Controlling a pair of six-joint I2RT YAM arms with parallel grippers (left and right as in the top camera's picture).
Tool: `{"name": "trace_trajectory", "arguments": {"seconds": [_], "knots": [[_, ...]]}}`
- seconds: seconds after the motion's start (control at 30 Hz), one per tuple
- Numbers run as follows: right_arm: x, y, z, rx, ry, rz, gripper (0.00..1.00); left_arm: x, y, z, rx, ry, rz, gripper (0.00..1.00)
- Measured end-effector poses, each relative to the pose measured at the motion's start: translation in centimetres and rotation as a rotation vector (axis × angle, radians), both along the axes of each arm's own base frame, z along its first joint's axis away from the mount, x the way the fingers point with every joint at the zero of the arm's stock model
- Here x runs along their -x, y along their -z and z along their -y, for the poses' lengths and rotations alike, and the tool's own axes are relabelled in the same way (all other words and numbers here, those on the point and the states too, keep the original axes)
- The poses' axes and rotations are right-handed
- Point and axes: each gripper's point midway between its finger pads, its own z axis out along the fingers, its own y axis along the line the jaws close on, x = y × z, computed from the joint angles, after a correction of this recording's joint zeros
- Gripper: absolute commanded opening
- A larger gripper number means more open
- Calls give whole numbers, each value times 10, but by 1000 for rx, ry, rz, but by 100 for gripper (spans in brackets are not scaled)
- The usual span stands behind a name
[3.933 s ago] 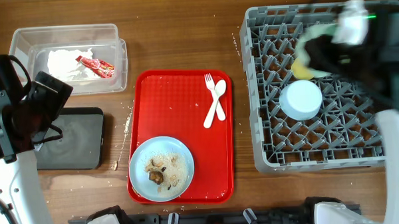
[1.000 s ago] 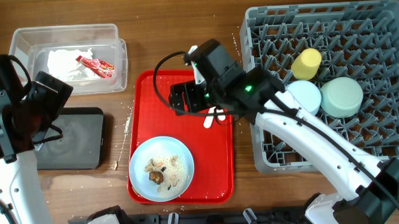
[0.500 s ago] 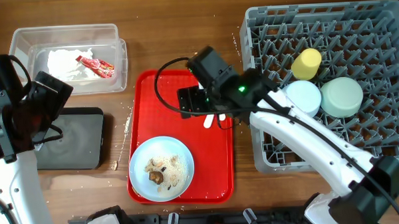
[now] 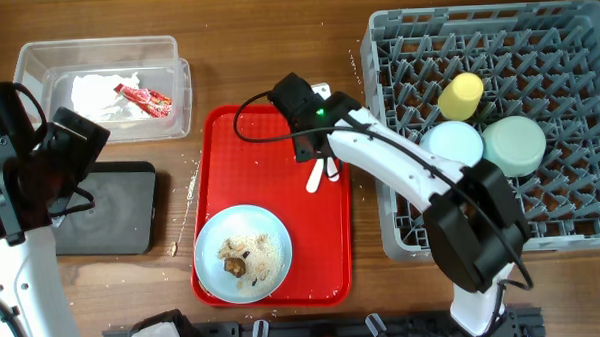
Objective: Sort waste into correct bins and load items into the dishwasher rack
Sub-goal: 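Reach the right gripper toward the white fork and spoon, then grasp the white spoon with the right gripper and lift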
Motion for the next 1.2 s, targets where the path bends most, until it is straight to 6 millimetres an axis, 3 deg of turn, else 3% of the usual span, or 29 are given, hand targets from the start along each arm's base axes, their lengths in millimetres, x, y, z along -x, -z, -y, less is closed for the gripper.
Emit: {"name": "trace_trajectory", "arguments": {"seconds": [0.1,0.27,0.6,0.77,1.2], "knots": [[2,10,7,-65,89,-78,56,0,0,0,0,0,0,100],[16,12,-5,-191,208,-178,52,0,0,0,0,0,0,100],[33,34,-6,-193,518,-243,46,0,0,0,0,0,0,100],[32,44,-5,-185,554,-247,46,0,0,0,0,0,0,100],[33,45,-17,-201,527,-234,46,0,0,0,0,0,0,100]]}}
